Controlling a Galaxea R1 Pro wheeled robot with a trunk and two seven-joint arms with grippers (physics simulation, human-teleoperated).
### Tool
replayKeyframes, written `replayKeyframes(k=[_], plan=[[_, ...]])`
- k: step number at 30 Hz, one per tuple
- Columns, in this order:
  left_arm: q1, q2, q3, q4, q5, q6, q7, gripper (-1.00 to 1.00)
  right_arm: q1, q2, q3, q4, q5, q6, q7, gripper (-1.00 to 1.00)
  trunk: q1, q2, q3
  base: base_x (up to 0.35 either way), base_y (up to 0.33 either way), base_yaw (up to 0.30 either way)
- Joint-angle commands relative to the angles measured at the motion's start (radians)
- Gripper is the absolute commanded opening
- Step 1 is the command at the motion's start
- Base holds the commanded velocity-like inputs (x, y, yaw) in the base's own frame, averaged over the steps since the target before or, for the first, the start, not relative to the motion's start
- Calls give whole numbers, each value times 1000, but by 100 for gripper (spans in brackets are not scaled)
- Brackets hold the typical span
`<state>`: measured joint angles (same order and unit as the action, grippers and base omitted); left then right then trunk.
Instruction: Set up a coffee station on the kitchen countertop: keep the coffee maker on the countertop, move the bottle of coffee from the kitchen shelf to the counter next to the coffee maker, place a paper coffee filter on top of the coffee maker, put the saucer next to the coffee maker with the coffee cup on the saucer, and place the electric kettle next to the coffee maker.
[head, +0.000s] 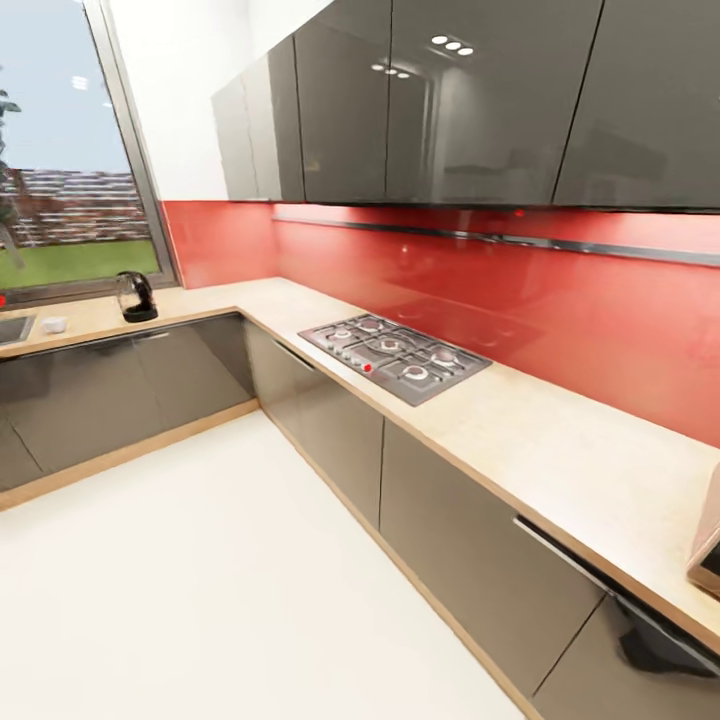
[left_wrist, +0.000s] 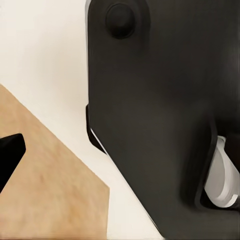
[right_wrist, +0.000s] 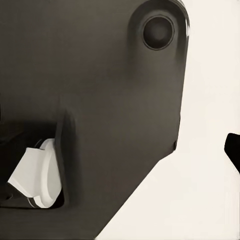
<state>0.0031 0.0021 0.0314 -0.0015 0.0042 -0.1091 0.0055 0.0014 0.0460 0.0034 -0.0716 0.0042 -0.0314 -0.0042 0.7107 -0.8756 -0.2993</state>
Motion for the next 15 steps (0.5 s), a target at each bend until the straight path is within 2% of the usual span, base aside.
replayKeyframes(k=[1, 15], plan=[[0, 0, 3, 0, 0, -3, 1, 100, 0, 0, 0, 0, 0, -2, 0, 100, -4, 7, 1, 0, 0, 251], [0, -3, 2, 0, 0, -3, 1, 100, 0, 0, 0, 0, 0, -2, 0, 100, -58, 105, 32, 0, 0, 251]])
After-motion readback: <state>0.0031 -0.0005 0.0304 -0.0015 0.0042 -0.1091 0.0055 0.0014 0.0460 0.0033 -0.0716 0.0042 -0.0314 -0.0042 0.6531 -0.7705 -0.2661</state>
